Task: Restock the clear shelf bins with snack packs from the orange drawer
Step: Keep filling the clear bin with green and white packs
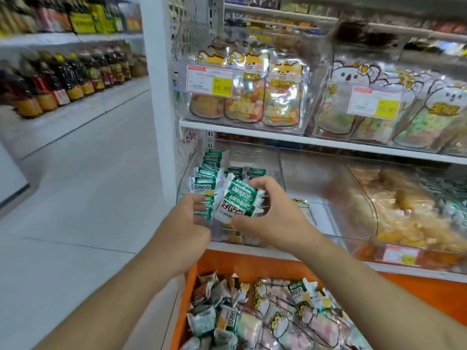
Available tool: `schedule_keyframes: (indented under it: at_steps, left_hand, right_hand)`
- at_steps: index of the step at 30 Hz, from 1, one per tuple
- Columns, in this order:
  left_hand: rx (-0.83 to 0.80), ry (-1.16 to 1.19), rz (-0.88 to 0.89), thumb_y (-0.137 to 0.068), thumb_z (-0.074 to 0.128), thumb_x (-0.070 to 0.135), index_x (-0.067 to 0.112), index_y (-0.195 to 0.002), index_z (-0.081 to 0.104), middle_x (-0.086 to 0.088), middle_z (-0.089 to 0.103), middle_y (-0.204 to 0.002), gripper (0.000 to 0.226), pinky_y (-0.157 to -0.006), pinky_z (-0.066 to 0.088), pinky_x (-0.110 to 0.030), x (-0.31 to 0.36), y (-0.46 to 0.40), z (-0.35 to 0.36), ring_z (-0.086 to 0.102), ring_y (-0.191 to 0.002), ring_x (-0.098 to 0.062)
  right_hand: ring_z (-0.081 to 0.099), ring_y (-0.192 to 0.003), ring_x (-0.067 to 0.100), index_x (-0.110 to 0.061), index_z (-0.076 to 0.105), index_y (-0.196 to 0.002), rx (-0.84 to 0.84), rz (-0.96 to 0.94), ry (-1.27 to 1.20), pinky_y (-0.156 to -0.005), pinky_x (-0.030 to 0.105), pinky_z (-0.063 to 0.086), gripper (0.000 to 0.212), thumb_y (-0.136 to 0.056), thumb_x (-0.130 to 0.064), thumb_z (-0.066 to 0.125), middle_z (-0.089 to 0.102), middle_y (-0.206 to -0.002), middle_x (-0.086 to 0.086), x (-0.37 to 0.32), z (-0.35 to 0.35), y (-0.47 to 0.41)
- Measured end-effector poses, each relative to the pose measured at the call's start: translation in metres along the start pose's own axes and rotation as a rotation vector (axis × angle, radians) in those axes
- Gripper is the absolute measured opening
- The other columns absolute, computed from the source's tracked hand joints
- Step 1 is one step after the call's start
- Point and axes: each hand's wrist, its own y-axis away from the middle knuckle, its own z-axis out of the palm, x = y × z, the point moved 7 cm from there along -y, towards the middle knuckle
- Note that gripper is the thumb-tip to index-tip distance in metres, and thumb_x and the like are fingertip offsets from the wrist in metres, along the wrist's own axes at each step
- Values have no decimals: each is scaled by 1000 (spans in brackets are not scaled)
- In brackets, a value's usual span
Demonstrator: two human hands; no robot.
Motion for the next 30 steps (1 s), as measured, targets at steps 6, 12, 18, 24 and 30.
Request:
schedule_keyframes:
  at_steps: [6, 12, 18, 24, 30]
  left_hand:
    - [88, -31, 9, -88, 54, -12, 30, -141, 45, 12, 53, -132, 68, -80, 55, -31, -10, -24, -23, 55, -109, -4]
    - [83, -65, 18, -91, 56, -2, 31, -139, 47, 18, 55, -114, 59, -63, 42, -19, -23, -39, -22, 53, -89, 3]
    - [60, -143, 27, -93, 60, 8, 33, -156, 38, 6, 49, -149, 71, -56, 34, -10, -29, -47, -18, 51, -83, 5]
    - [44, -166, 41, -91, 61, 12, 34, -156, 37, 4, 55, -142, 73, -58, 44, -17, -39, -59, -14, 64, -94, -10]
    - [33, -208, 57, -92, 61, 13, 31, -153, 39, 8, 54, -135, 66, -67, 49, -20, -42, -63, -14, 61, -107, -11]
  right_hand:
    - [69, -77, 0, -33, 51, -131, -42, -7, 71, -55, 11, 51, 68, -78, -29, 94, 62, -119, -10, -2, 34, -75]
    - [58, -88, -4, -38, 50, -138, -156, -41, 227, -63, 9, 47, 74, -78, -37, 93, 54, -121, -17, 8, 63, -97]
    - [56, -81, -8, -43, 50, -138, -119, -80, 231, -57, 4, 46, 71, -81, -28, 91, 57, -126, -14, 13, 72, -107]
    - [39, -131, 6, -42, 54, -141, -16, -143, 273, -106, 20, 35, 79, -75, -36, 95, 35, -142, -15, 20, 80, -114]
    - [23, -150, 11, -42, 43, -155, -23, -153, 415, -116, 28, 25, 90, -78, -52, 88, 32, -160, -16, 24, 80, -119]
